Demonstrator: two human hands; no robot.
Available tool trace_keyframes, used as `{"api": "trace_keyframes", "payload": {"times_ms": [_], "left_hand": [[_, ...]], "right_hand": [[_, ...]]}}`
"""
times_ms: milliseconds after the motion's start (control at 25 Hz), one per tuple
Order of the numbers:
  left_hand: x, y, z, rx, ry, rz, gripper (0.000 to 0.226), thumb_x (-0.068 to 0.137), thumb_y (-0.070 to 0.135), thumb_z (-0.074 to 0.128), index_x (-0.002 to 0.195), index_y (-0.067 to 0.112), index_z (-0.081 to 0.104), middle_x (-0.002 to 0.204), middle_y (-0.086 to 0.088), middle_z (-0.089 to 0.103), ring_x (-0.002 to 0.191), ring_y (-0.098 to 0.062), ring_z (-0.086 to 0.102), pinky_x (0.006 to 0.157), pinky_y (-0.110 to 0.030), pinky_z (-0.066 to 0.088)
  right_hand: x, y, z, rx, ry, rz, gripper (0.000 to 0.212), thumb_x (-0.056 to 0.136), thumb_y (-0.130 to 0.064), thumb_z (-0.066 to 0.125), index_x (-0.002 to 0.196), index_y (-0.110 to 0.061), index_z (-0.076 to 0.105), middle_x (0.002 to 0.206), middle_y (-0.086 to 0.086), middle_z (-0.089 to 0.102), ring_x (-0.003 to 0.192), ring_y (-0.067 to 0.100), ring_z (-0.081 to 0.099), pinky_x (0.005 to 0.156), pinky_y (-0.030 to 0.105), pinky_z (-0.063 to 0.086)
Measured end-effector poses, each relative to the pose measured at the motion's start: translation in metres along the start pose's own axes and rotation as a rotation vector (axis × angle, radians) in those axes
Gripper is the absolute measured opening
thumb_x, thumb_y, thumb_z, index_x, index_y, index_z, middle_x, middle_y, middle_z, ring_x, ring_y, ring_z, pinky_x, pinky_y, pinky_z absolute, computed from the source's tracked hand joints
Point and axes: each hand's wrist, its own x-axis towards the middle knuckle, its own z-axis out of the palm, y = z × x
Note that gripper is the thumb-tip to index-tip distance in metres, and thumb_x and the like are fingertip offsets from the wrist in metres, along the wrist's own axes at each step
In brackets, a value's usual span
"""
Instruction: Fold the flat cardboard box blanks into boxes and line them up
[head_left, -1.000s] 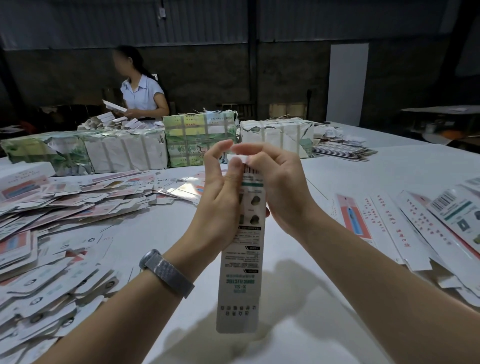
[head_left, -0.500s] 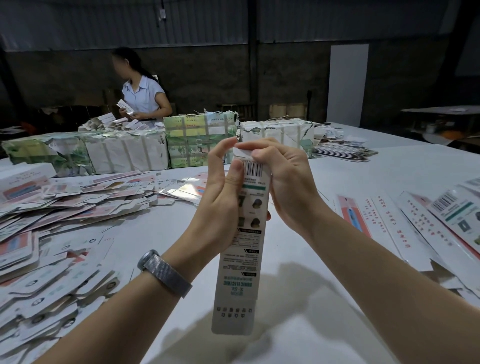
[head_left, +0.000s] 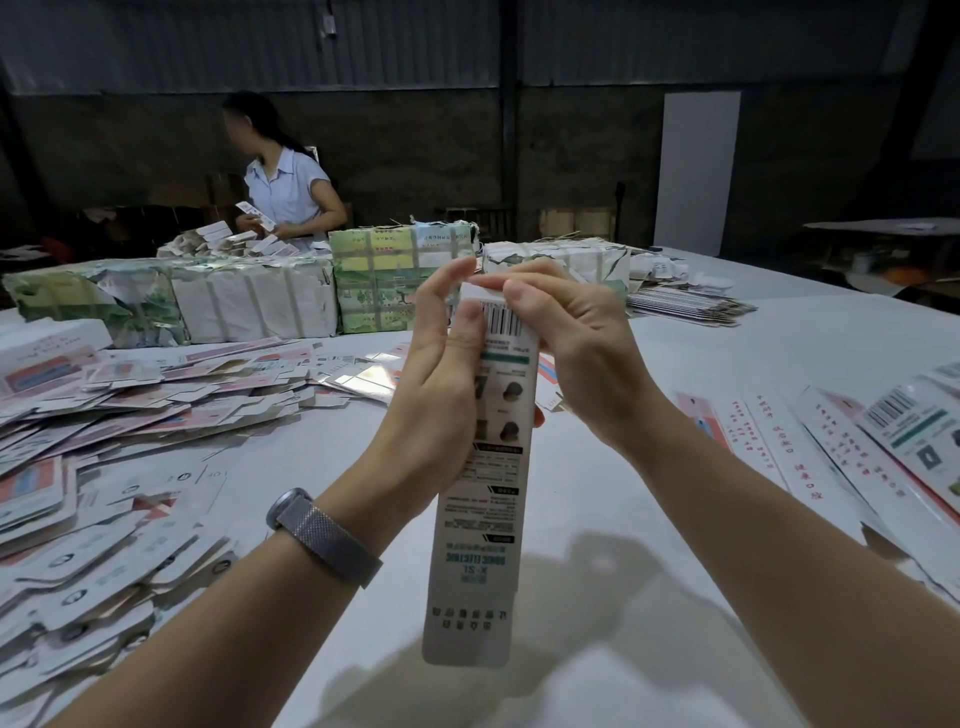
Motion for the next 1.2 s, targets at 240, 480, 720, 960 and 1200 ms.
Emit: {"api": "trace_keyframes", "payload": {"times_ms": [240, 480, 720, 960, 1200], "left_hand": [[0.001, -0.001, 0.001, -0.016, 0.003, -0.032, 0.035, 0.108, 0.036, 0.032, 0.143, 0.036, 0.033, 0.093, -0.01, 0.073, 0.059, -0.029, 0.071, 0.05, -0.031, 0.055], [-0.002, 0.006, 0.001, 0.026, -0.016, -0.042, 0.037, 0.108, 0.036, 0.03, 0.145, 0.036, 0.034, 0.105, -0.016, 0.068, 0.064, -0.025, 0.072, 0.052, -0.028, 0.055], [-0.001, 0.015, 0.004, 0.027, -0.014, -0.021, 0.037, 0.11, 0.032, 0.03, 0.146, 0.036, 0.036, 0.119, -0.019, 0.064, 0.07, -0.023, 0.073, 0.054, -0.028, 0.056], [0.007, 0.01, 0.002, -0.019, 0.066, -0.015, 0.03, 0.11, 0.036, 0.03, 0.138, 0.032, 0.037, 0.097, 0.006, 0.073, 0.081, -0.015, 0.073, 0.062, -0.03, 0.058], [0.01, 0.009, 0.004, -0.186, 0.013, -0.088, 0.061, 0.095, 0.051, 0.039, 0.147, 0.019, 0.029, 0.126, -0.017, 0.06, 0.109, -0.024, 0.066, 0.087, -0.042, 0.056]], "right_hand": [[-0.002, -0.001, -0.002, -0.148, -0.003, -0.091, 0.015, 0.095, -0.011, 0.061, 0.106, -0.009, 0.071, 0.106, 0.011, 0.059, 0.087, 0.011, 0.066, 0.061, 0.041, 0.061], [-0.002, -0.004, -0.003, -0.271, 0.016, -0.196, 0.016, 0.092, -0.009, 0.063, 0.102, -0.006, 0.075, 0.098, 0.006, 0.064, 0.095, 0.014, 0.063, 0.075, 0.033, 0.056], [0.002, -0.012, -0.005, -0.186, -0.035, -0.184, 0.017, 0.093, -0.006, 0.061, 0.104, -0.014, 0.072, 0.094, 0.002, 0.059, 0.091, 0.012, 0.061, 0.071, 0.022, 0.053], [-0.001, -0.01, 0.011, -0.355, 0.118, -0.149, 0.019, 0.096, -0.017, 0.061, 0.11, -0.01, 0.073, 0.108, 0.003, 0.062, 0.102, 0.017, 0.062, 0.076, 0.038, 0.059], [-0.003, -0.021, 0.015, -0.653, 0.059, -0.04, 0.044, 0.092, -0.038, 0.059, 0.132, -0.02, 0.063, 0.113, -0.002, 0.049, 0.106, 0.01, 0.051, 0.084, 0.019, 0.047]]}}
